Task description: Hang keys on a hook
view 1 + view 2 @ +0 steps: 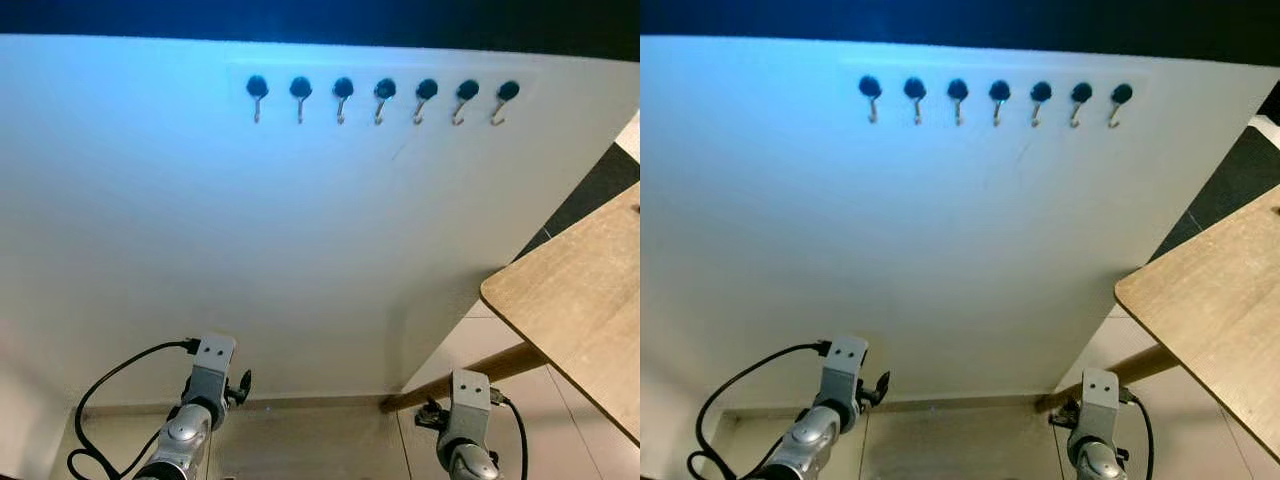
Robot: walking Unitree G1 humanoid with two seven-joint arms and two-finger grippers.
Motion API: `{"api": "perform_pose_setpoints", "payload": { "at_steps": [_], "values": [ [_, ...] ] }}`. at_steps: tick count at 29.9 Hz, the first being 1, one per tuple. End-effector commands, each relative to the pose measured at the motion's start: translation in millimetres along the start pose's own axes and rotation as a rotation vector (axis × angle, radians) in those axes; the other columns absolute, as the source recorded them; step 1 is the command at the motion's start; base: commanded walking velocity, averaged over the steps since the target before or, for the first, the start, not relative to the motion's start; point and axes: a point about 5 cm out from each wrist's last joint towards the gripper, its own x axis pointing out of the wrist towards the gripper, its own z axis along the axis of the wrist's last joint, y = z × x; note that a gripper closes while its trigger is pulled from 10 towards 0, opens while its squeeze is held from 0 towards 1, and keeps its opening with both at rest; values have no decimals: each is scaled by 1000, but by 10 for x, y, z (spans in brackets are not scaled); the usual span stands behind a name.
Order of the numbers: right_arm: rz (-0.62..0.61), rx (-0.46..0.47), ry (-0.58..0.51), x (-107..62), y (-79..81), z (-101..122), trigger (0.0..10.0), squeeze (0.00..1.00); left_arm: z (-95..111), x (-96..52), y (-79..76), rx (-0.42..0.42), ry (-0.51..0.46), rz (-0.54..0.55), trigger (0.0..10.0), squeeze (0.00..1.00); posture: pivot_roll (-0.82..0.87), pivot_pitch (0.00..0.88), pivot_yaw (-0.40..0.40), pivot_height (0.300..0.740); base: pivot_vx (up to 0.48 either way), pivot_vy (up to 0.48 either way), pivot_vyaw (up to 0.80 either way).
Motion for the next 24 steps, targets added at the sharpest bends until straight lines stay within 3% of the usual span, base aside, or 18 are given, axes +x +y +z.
{"api": "perform_pose_setpoints", "payload": {
  "at_steps": [1,8,19,24],
  "values": [
    [-4,-10,0,-14,-21,-25,10000,0,-18,-10,14,-7,6,4,10000,0,58,9,-46,740,-409,0,0],
    [-1,-9,0,-12,-9,-22,10000,0,-10,-5,5,-6,4,1,10000,0,59,9,-43,740,-397,0,0],
    [6,-1,0,-8,20,-15,10000,0,54,39,-10,27,9,6,10000,0,67,10,-37,740,0,0,0],
    [8,0,2,-6,18,-15,10000,0,75,53,-12,43,12,15,10000,0,65,6,-36,740,0,-433,0]
  ]
}}
